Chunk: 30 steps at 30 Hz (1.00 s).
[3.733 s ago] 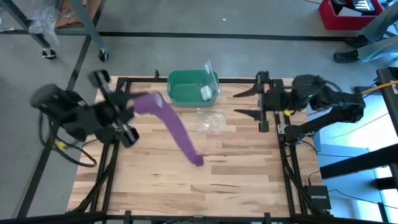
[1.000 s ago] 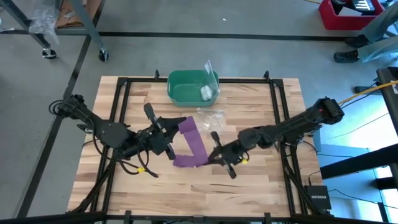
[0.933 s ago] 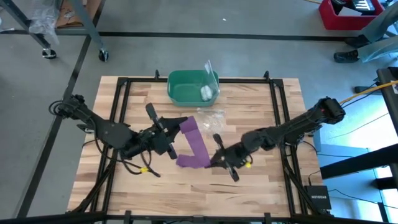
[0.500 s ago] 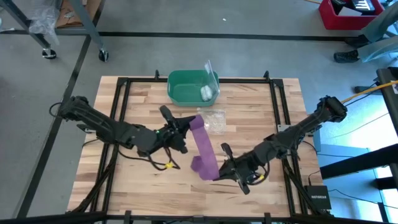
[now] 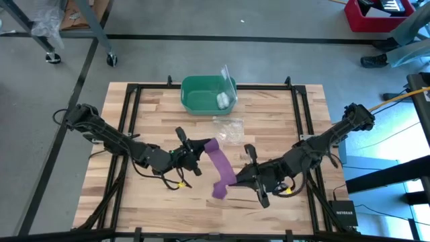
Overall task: Roll bandage
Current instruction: Roll the violet bandage
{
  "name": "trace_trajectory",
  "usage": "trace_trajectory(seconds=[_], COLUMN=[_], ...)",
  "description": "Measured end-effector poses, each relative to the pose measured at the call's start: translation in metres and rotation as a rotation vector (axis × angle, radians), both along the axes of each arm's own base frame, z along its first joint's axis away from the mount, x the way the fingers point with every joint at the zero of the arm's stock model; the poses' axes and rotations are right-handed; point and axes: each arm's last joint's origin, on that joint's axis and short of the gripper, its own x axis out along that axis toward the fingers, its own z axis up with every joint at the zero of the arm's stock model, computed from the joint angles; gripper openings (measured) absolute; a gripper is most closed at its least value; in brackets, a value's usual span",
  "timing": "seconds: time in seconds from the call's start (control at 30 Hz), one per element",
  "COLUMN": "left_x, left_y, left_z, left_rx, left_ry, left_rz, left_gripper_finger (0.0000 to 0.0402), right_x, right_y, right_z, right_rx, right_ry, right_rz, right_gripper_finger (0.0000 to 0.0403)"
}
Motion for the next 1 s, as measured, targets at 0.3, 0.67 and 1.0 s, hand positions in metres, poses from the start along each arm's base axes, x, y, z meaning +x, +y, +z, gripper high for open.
trace_trajectory(seconds=[0.3, 0.67, 1.0], left_x=[-0.001, 0.010, 0.008], left_y=[-0.002, -0.006, -0.011], left_z=[-0.006, -0.022, -0.022], left_rx=[-0.036, -0.055, -0.049], left_ry=[-0.007, 0.032, 0.033], left_rz=[-0.042, -0.126, -0.153], left_gripper_finger=[0.0005, 0.0005, 0.0004], right_x=[0.017, 0.035, 0.046], right_y=[-0.037, -0.098, -0.140], right_z=[0.021, 0.033, 0.025], right_rx=[0.056, 0.119, 0.210], right_ry=[-0.054, -0.067, 0.015], right_rz=[-0.135, -0.265, -0.284], right_gripper_finger=[0.0009, 0.0010, 0.0010])
